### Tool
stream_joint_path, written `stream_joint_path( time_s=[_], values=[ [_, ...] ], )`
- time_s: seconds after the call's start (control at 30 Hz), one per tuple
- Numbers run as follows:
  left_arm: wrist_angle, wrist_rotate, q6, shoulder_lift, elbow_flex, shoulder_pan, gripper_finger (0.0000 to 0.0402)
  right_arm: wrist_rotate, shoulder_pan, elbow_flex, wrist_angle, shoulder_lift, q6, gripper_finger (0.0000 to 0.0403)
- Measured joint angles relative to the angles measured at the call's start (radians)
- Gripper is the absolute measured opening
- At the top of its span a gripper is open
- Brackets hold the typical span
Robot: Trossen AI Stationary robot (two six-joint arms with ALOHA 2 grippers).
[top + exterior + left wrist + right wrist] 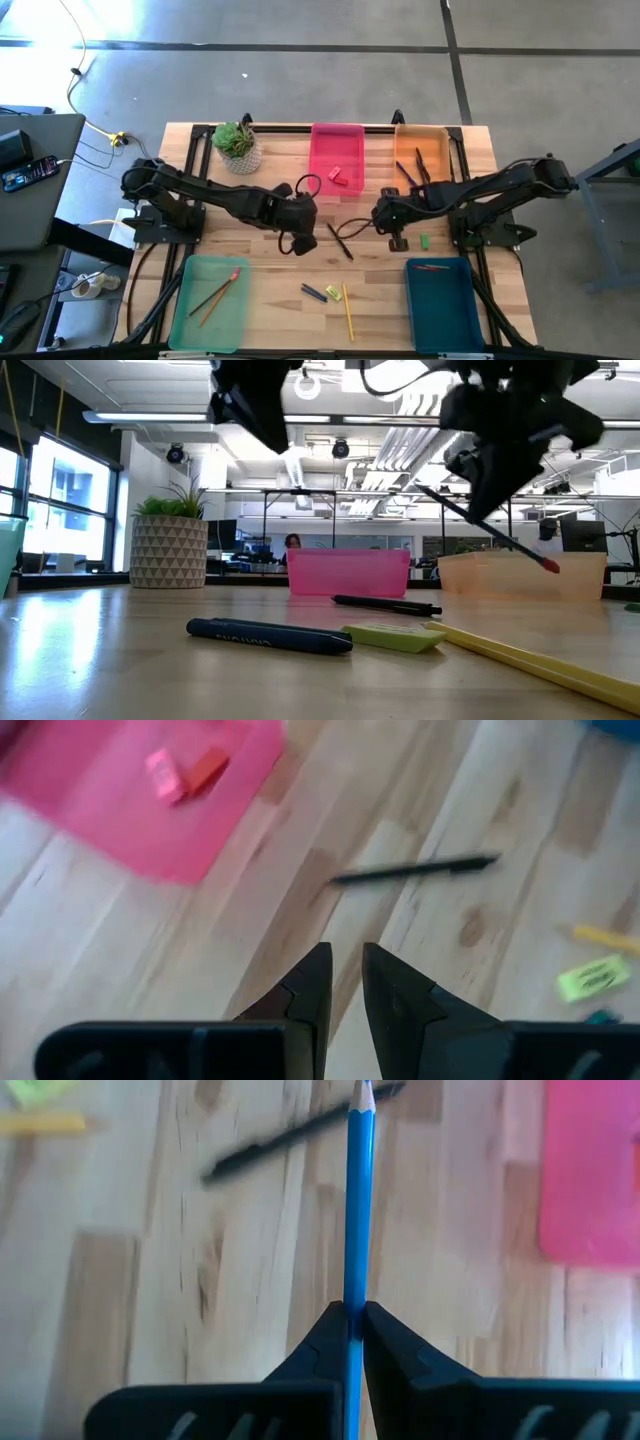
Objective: Sort crayons/erasers/pens/pencils in bins
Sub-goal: Put the blue pencil into the green bin bin
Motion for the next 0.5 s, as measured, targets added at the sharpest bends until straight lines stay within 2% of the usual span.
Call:
stream_joint_path(
  time_s=[0.2, 0.5],
  values=[
    [0.273, 0.034, 0.032, 0.003, -0.129, -0.008, 0.0048, 0.015, 0.001, 0.044, 0.003, -0.015, 0.078, 0.0002],
    [0.517, 0.087, 0.053, 0.002, -0.243, 0.008, 0.0048, 0.015, 0.001, 0.114, 0.016, -0.023, 0.119, 0.0002]
  ],
)
